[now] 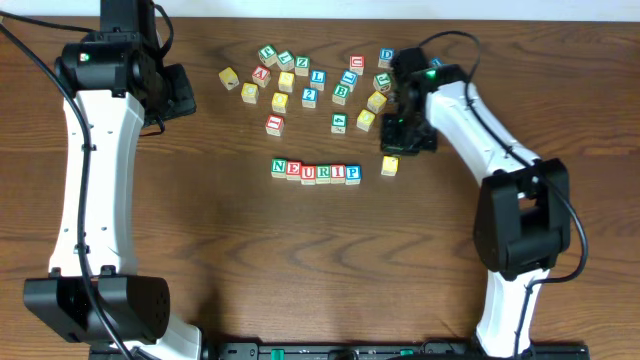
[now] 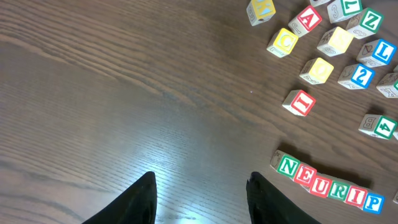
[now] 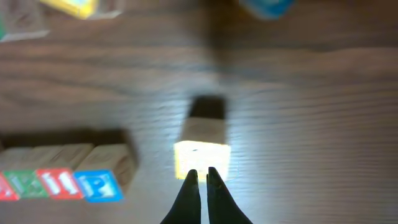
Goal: Spell out NEURIPS
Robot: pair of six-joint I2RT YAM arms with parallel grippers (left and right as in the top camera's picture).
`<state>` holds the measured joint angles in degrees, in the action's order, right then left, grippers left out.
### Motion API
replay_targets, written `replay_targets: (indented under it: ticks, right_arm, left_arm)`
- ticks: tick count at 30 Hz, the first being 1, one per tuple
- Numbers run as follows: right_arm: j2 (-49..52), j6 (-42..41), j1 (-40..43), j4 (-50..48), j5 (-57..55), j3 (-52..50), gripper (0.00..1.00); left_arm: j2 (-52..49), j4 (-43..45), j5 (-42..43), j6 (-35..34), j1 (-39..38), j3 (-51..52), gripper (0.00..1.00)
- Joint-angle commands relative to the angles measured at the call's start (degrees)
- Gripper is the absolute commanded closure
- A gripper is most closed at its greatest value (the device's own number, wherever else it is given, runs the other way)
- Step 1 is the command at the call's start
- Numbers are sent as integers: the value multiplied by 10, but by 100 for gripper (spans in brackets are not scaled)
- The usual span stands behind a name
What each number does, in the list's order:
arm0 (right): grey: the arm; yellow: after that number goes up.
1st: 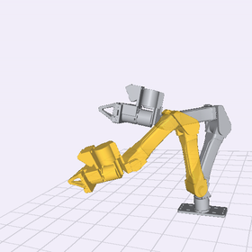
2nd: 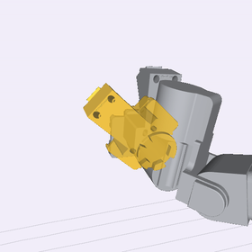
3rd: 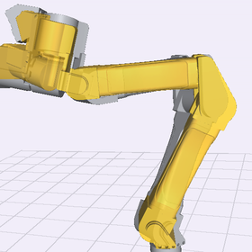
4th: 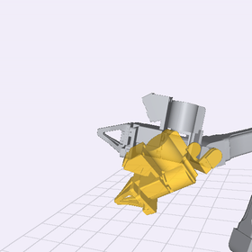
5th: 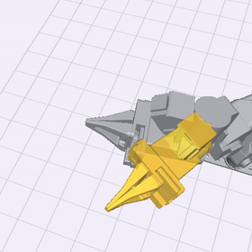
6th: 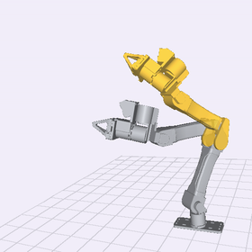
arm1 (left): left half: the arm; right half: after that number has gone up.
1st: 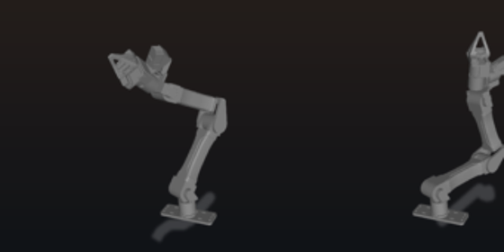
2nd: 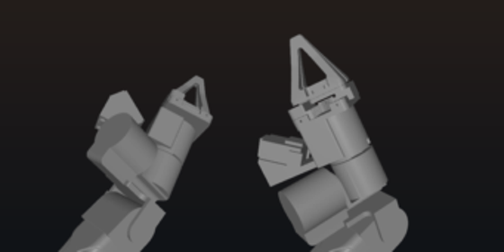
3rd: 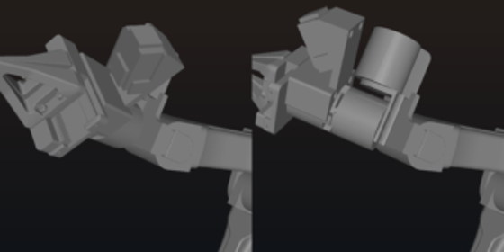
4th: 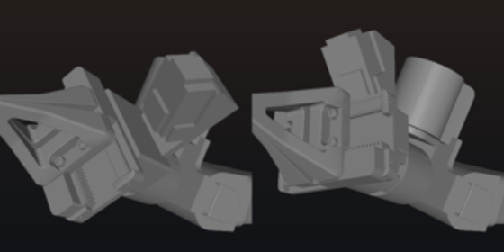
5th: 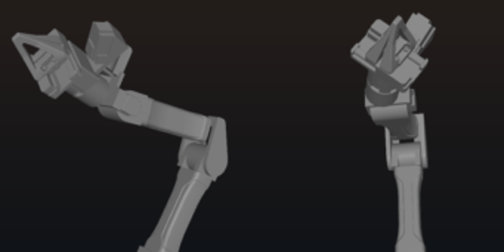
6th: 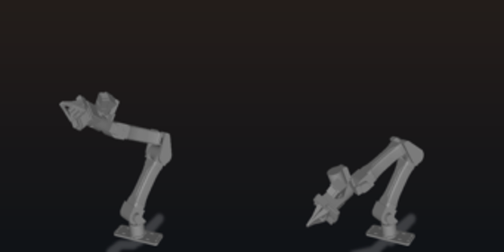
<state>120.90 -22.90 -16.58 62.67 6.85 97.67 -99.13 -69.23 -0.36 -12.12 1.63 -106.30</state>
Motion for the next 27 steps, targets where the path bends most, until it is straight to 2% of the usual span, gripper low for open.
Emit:
replay_targets:
  ticks: [1,13,27]
  right_arm:
    - [-12,9,19,-10,4,-26,99]
    - [-12,20,19,-114,4,-119,99]
    - [-12,55,2,-161,9,-125,99]
  left_arm:
    - [-6,-3,-1,5,2,2,53]
    - [-6,-3,-1,5,2,2,53]
    - [-6,-3,-1,5,2,2,54]
